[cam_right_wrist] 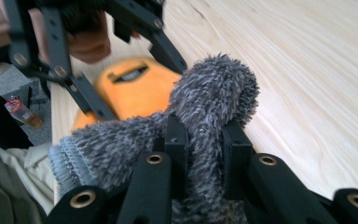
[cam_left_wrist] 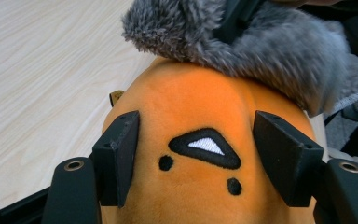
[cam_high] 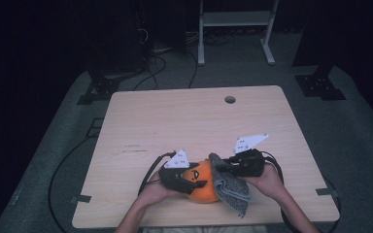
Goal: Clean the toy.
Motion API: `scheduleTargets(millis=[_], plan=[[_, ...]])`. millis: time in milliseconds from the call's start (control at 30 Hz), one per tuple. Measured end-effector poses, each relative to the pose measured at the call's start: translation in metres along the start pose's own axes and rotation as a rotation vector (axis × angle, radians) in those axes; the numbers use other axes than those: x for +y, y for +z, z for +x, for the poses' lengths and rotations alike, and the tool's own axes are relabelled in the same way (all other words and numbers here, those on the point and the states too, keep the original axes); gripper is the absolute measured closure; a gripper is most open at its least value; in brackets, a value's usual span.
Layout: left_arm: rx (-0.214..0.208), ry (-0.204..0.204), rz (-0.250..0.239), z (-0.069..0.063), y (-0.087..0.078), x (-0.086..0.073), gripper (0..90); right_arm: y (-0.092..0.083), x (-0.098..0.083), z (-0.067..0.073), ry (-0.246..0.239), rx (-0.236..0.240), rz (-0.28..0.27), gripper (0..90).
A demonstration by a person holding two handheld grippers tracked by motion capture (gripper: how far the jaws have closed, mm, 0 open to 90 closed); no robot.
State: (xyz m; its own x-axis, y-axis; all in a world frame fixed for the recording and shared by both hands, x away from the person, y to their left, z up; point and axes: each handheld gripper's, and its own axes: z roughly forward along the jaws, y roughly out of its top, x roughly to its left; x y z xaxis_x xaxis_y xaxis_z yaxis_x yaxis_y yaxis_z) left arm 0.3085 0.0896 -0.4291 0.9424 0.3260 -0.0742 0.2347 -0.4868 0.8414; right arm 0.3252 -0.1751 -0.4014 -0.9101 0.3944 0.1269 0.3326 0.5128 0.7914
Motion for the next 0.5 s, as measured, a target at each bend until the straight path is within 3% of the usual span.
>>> scheduleTargets(millis=[133, 200, 333, 500], plan=[[0.008, -0.05, -0.002, 0.004, 0.001, 0.001, 22.2, -0.007, -0.011, 0.002, 0.001, 0.004, 0.019, 75.9], [0.011, -0.036, 0.009, 0.002, 0.005, 0.001, 20.1, -0.009, -0.013, 0.005, -0.01, 0.019, 0.033, 76.1], [0.009, 0.038, 0.024, -0.006, 0.006, 0.001, 31.9, -0.009, -0.005, 0.015, -0.048, 0.076, 0.032, 76.1], [0.013, 0.038, 0.022, -0.004, 0.001, -0.002, 37.7, -0.005, -0.006, 0.006, -0.022, 0.033, 0.015, 76.2]])
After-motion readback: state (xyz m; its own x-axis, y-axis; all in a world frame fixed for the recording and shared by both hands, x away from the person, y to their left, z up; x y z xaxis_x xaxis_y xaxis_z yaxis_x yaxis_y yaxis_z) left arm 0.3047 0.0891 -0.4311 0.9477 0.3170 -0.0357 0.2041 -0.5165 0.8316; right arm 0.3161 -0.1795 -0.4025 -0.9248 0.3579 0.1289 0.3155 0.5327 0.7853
